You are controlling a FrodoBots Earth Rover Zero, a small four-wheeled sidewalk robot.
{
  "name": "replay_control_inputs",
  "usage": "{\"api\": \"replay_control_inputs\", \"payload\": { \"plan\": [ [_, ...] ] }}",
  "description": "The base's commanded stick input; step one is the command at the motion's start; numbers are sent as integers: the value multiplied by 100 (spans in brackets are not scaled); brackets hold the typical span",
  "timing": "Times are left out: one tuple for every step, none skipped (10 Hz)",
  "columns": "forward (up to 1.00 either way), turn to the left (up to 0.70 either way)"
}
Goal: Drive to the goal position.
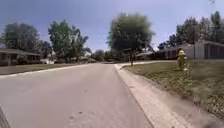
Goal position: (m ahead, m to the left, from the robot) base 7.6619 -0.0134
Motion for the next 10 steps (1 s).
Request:
{"api": "replay_control_inputs", "payload": {
  "plan": [
    [70, 0],
    [70, 0],
    [70, 0],
    [70, 0],
    [70, 0],
    [70, 0],
    [70, 0],
    [70, 0],
    [70, 0],
    [70, 0]
  ]
}}
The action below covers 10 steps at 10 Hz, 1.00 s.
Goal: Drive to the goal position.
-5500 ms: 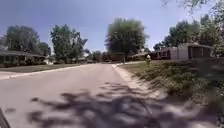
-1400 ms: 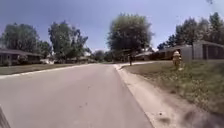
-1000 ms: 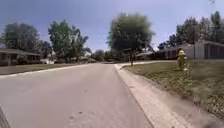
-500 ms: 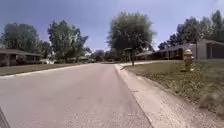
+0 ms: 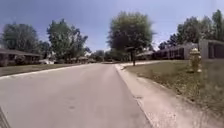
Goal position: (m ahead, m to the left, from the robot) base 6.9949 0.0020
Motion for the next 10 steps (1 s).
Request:
{"api": "replay_control_inputs", "payload": {
  "plan": [
    [70, 0],
    [70, 0],
    [70, 0],
    [70, 0],
    [70, 0],
    [70, 0],
    [70, 0],
    [70, 0],
    [70, 0],
    [70, 0]
  ]
}}
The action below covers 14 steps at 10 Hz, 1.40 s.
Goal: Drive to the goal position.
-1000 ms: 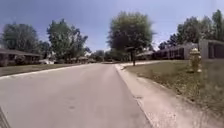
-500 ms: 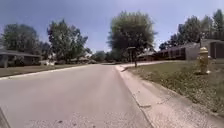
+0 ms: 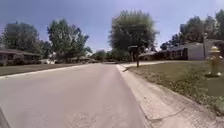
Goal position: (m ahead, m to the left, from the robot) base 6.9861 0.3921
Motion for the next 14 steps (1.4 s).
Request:
{"api": "replay_control_inputs", "payload": {
  "plan": [
    [70, 0],
    [70, 0],
    [70, 0],
    [70, 0],
    [70, 0],
    [70, 0],
    [70, 0],
    [70, 0],
    [70, 0],
    [70, 0],
    [70, 0],
    [70, 0],
    [70, 0],
    [70, 0]
  ]
}}
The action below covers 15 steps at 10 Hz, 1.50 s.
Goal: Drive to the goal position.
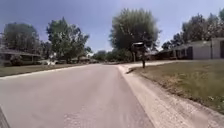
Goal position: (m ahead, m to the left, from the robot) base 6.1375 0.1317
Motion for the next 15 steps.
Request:
{"api": "replay_control_inputs", "payload": {
  "plan": [
    [70, 0],
    [70, 0],
    [70, 0],
    [70, 0],
    [70, 0],
    [70, 0],
    [70, 0],
    [70, 0],
    [70, 0],
    [70, 0],
    [70, 0],
    [70, 0],
    [70, 0],
    [70, 0],
    [70, 0]
  ]
}}
